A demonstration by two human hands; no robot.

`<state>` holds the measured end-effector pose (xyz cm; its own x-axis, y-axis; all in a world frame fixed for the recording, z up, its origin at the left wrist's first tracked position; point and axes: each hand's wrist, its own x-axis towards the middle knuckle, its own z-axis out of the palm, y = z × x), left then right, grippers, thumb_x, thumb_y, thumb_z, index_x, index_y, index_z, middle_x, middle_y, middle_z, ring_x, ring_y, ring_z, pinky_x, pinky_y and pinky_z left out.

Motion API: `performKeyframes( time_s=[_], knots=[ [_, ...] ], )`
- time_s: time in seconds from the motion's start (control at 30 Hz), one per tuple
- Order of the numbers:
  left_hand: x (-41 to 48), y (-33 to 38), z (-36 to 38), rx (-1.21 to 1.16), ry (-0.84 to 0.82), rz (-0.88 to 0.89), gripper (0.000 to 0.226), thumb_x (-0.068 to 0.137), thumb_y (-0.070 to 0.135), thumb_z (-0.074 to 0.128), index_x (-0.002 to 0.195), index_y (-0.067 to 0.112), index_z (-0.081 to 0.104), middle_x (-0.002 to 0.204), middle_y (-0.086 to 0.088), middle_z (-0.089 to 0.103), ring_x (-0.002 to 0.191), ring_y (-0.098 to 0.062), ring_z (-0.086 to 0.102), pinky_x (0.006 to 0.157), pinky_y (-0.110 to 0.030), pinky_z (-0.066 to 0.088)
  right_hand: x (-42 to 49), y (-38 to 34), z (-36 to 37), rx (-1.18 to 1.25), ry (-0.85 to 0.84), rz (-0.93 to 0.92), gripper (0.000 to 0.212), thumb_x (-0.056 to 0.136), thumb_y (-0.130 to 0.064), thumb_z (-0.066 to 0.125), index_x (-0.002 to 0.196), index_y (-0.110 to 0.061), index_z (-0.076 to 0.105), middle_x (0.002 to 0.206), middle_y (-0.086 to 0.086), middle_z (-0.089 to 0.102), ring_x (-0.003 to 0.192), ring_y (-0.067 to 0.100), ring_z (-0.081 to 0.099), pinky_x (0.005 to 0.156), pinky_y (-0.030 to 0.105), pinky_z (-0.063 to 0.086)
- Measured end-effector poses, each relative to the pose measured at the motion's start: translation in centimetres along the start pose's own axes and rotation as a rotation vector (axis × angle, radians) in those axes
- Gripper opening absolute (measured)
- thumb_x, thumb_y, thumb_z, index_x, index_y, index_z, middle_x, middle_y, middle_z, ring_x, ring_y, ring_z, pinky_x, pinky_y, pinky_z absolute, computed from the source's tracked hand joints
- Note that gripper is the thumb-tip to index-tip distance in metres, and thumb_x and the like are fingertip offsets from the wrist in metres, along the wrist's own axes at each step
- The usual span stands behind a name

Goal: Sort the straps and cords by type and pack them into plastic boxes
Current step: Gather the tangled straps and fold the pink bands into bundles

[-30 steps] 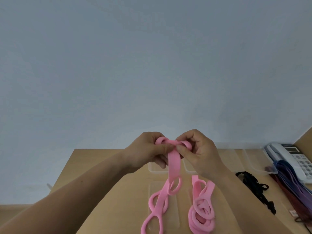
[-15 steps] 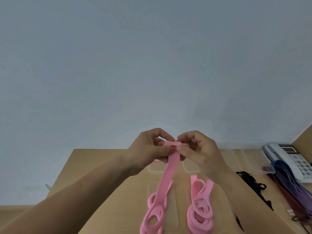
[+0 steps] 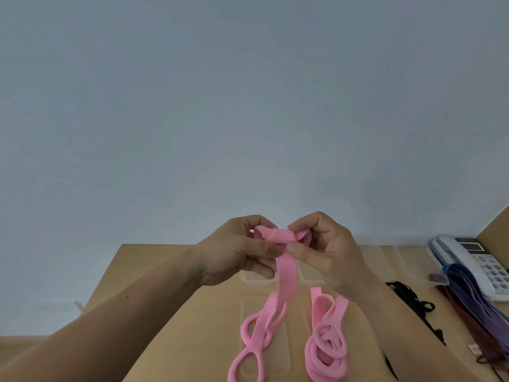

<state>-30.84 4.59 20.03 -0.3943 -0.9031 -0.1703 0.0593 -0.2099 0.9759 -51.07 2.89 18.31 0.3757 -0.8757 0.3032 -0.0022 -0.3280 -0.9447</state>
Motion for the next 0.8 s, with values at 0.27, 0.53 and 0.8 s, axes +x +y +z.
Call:
performKeyframes(
  time_s=[0.27,0.53,0.8],
  knots=[
    [0.1,-0.4,0.2,-0.007,0.066,0.091,0.033,0.077,0.017,0.079,0.098,0.002,0.059,0.085,-0.022,0.071,0.077,-0.032,0.065,0.072,-0.036,0.056,0.2,0.3,0.3,0.025,-0.021,0.008,0.029,0.074,-0.005,0.072,0.088,-0.03,0.068,0.087,-0.001,0.067,0.082,0.019,0.064,0.078,0.032,0.056],
    [0.6,-1.2,0.0,0.245,0.21,0.364,0.019,0.077,0.008,0.079,0.093,0.01,0.067,0.09,-0.019,0.071,0.088,-0.04,0.069,0.081,-0.054,0.058,1.0,0.1,0.5,0.08,-0.026,0.199,0.036,0.068,-0.045,0.08,0.09,-0.019,0.07,0.077,0.006,0.069,0.062,0.021,0.06,0.06,0.028,0.052],
    [1.2,-1.6,-0.4,0.29,0.225,0.235,0.031,0.07,0.018,0.08,0.095,0.009,0.062,0.08,-0.007,0.073,0.068,-0.022,0.069,0.065,-0.032,0.056,1.3,0.2,0.4,0.002,0.07,0.12,0.023,0.079,-0.005,0.078,0.088,-0.025,0.071,0.076,-0.007,0.069,0.065,0.009,0.064,0.062,0.018,0.052]
  ],
)
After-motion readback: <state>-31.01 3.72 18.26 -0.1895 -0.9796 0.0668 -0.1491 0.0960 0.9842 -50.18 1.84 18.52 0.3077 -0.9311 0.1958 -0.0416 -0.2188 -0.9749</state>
